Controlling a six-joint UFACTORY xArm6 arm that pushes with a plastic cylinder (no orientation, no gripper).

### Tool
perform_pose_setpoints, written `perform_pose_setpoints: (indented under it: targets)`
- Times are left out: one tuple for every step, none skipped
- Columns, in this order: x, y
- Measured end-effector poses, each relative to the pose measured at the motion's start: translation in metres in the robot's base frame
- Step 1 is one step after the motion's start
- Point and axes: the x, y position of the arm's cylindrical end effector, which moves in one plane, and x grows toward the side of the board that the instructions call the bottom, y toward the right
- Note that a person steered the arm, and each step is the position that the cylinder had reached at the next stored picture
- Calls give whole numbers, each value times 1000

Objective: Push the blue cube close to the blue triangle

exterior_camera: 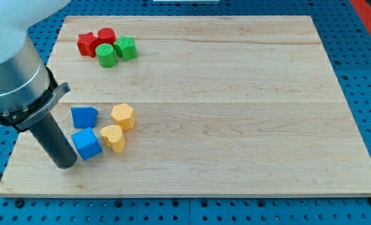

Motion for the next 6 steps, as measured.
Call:
perform_pose_setpoints:
  targets:
    - [-6, -18]
    - [-7, -10]
    - [20, 13]
    - [30, 52]
    - [-1, 31]
    - [-16, 7]
